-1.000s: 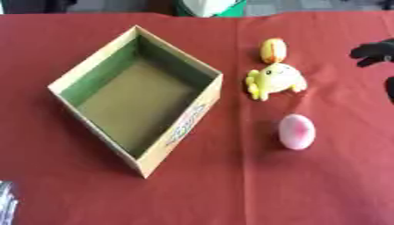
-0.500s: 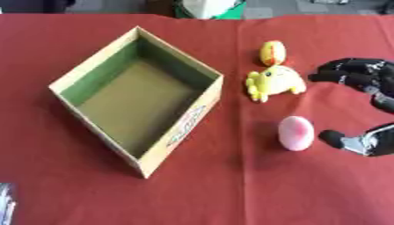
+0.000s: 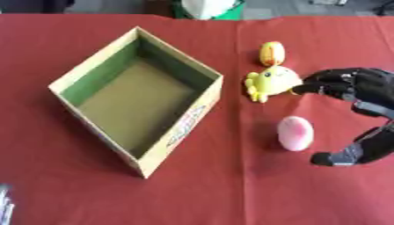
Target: Pick up objects on the table and place them in the box.
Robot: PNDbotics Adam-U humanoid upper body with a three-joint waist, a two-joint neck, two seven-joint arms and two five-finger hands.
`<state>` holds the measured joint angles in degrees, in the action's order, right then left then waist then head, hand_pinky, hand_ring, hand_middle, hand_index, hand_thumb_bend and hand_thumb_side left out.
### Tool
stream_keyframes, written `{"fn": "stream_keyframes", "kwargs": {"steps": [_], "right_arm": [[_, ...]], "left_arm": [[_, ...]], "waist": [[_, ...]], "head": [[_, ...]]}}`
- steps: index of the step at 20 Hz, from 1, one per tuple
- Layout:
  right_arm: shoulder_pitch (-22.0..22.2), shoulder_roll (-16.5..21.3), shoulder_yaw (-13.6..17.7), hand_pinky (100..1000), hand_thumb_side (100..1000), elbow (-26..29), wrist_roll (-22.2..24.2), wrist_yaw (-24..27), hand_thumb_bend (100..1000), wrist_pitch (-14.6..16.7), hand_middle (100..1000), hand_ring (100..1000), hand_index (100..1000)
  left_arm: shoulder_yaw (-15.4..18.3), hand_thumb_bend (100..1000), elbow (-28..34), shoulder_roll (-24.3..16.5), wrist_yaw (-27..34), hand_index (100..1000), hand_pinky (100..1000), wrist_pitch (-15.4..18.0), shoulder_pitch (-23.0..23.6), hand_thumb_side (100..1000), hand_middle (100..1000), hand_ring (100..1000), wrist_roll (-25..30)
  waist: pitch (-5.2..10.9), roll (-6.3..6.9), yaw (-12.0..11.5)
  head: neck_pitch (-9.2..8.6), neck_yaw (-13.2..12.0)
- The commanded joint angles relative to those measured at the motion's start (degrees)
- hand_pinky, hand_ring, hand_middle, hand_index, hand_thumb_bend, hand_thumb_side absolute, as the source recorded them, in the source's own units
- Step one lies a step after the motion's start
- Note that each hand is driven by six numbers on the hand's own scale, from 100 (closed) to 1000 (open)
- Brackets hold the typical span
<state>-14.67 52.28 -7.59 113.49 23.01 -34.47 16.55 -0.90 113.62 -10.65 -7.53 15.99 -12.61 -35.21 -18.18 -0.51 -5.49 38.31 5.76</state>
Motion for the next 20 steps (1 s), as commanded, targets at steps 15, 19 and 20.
{"fn": "stream_keyframes", "kwargs": {"steps": [15,19,20], "right_arm": [[0.2,-0.2,-3.6,709,649,1.1,3.5,-6.1,529,-7.8,703,857,919],[0.7,-0.8,-3.9,707,653,1.1,2.7,-8.4,516,-9.4,699,854,913],[0.7,-0.9,-4.0,707,655,1.1,2.5,-8.8,513,-9.7,699,854,912]], "left_arm": [[-0.4,100,1.0,-0.9,0.3,789,728,0.1,-0.5,932,668,587,0.7],[-0.5,100,1.0,-0.8,0.3,787,729,0.1,-0.5,933,668,587,0.9],[-0.5,100,1.0,-0.8,0.4,787,729,0.1,-0.6,933,668,587,0.9]], "waist": [[0.35,0.29,-0.6],[0.14,0.36,-0.7],[0.08,0.36,-0.7]], "head": [[-0.43,1.4],[-0.46,2.9],[-0.49,3.1]]}}
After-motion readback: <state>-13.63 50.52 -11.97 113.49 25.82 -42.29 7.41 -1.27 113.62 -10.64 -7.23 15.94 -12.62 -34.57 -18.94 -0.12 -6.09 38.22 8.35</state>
